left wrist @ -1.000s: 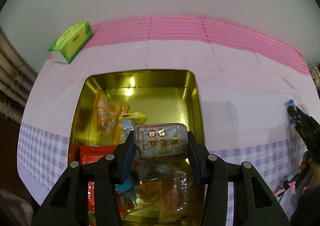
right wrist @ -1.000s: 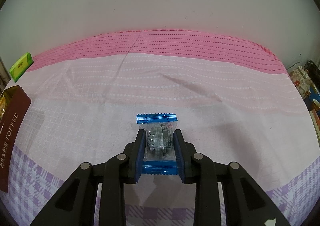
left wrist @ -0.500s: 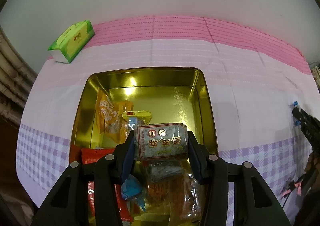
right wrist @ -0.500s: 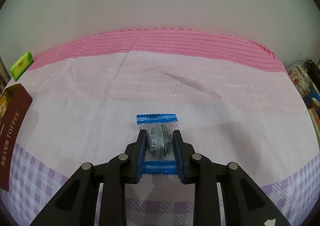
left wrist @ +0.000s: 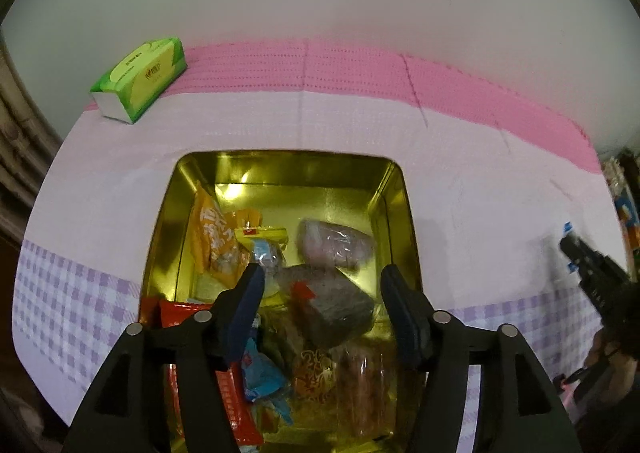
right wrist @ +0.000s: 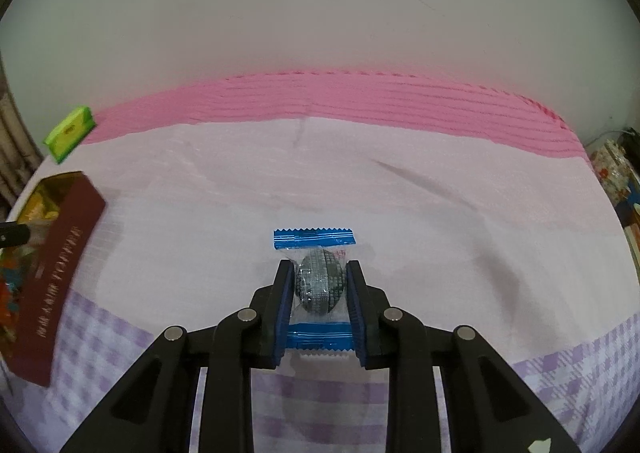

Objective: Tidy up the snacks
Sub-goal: 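Carry the blue candy over the tin and release it with the right gripper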

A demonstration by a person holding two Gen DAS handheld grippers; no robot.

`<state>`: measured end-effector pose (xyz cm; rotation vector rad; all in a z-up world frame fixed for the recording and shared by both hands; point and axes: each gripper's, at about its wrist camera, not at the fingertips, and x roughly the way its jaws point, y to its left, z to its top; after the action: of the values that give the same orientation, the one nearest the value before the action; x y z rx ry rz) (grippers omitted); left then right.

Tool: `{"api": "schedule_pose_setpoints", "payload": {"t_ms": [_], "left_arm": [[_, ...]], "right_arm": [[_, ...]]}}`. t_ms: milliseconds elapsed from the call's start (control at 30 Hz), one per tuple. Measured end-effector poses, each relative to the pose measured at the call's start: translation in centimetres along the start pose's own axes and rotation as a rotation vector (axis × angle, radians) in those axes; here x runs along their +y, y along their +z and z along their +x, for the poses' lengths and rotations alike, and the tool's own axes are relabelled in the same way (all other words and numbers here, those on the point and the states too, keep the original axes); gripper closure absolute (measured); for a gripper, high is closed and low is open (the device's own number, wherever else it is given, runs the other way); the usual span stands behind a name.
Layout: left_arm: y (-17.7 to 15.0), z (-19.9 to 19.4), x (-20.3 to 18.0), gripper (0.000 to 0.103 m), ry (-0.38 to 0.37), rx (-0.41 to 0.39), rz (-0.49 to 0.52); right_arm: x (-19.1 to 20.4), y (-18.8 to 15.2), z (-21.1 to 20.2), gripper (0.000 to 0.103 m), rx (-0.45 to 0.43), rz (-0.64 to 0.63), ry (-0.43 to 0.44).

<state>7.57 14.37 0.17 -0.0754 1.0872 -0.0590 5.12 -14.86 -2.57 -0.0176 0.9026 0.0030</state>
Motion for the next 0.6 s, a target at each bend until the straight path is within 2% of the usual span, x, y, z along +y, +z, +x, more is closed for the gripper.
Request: {"api": "schedule_pose_setpoints", "payload": {"t_ms": [133,333,600], "left_arm": [[0.1,-1.4,0.9,0.039,0.014,-0.035,-0.013],[-0.7,-3.8,3.0,0.035,0.103,-0.096,-0.022],[-2.7,-5.0,5.7,0.035,0.187,-0.095,-0.058]], "right_arm": [[2.8,0.5,-0.8,0.079,-0.009,-0.024,0.060],[8.4,1.1,-2.1,0.079,-0.019,-0.096,0.167],[15.9,1.7,-3.2,0.079,-0.025,-0.205,0.292]]}}
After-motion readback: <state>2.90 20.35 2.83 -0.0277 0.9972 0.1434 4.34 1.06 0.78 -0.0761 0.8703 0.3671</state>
